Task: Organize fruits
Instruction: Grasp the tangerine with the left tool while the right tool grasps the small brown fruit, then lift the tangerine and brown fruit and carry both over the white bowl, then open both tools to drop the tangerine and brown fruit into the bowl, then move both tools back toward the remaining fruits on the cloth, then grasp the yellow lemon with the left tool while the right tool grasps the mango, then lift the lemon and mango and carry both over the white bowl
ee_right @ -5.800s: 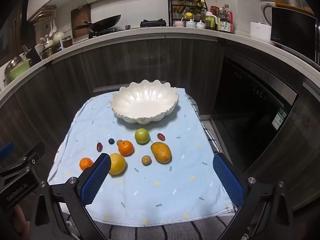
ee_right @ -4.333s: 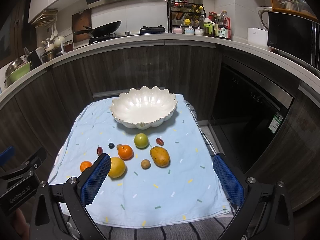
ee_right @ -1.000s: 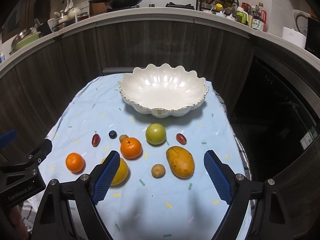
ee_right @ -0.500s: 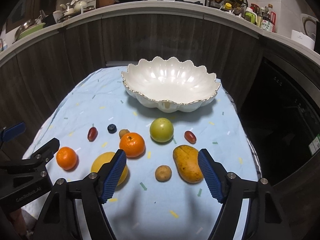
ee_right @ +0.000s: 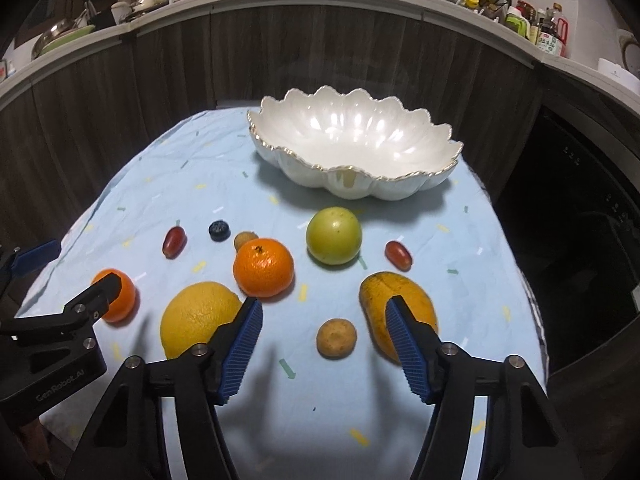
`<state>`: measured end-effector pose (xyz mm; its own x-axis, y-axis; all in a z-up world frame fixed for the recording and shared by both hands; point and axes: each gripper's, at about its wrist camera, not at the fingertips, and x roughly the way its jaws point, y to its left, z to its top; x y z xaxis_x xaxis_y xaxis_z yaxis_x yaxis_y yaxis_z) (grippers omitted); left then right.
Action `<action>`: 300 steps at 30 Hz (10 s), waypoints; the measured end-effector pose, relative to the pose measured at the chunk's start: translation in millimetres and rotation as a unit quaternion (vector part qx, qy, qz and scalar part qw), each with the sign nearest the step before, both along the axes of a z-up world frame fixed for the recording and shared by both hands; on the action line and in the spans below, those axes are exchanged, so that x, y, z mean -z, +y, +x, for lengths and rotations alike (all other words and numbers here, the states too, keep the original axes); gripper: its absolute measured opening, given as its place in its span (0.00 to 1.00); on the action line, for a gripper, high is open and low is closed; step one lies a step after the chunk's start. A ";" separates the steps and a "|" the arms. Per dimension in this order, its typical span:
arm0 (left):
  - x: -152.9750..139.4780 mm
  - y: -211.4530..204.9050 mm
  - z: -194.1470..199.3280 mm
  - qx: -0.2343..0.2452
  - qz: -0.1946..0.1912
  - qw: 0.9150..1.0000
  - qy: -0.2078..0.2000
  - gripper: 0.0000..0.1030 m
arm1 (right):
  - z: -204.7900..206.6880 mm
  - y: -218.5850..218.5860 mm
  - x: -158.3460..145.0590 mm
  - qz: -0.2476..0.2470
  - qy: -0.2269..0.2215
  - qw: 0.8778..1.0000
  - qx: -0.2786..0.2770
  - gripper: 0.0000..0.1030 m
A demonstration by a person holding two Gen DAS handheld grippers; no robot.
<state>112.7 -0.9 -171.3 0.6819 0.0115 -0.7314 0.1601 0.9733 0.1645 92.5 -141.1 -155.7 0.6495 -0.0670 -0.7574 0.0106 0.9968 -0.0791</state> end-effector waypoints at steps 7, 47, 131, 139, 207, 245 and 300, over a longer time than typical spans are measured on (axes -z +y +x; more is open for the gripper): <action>11.1 1.6 3.8 0.001 -0.001 1.000 0.014 0.72 | 3.7 -1.8 15.7 0.007 0.022 1.000 0.001 0.49; 17.1 -5.1 7.1 0.018 -0.014 0.999 0.024 0.41 | 9.2 -10.4 23.3 0.029 0.031 0.999 0.009 0.27; -81.0 -100.7 150.3 0.070 -0.067 0.991 -0.088 0.86 | 131.9 -119.9 -64.8 0.019 -0.105 0.991 0.078 0.75; -95.3 -91.4 121.4 0.066 -0.065 0.991 -0.100 0.86 | 104.5 -111.2 -79.1 0.024 -0.120 0.990 0.076 0.75; -27.5 -66.6 -1.0 0.117 -0.053 0.991 -0.034 0.86 | -5.3 -86.6 -7.8 0.014 -0.053 0.997 0.054 0.75; 36.6 -75.0 5.9 0.137 -0.047 0.988 0.053 0.70 | 11.6 -81.0 43.4 0.029 0.012 0.999 0.024 0.74; -11.6 -76.7 14.2 0.129 -0.060 0.990 0.003 0.52 | 4.5 -83.6 8.4 0.063 -0.064 0.996 0.013 0.49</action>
<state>126.9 -77.6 -159.7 0.6460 -0.2504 -0.7211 0.4070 0.9122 0.0479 97.0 -224.7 -164.1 0.7405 0.0057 -0.6721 0.0376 0.9980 0.0499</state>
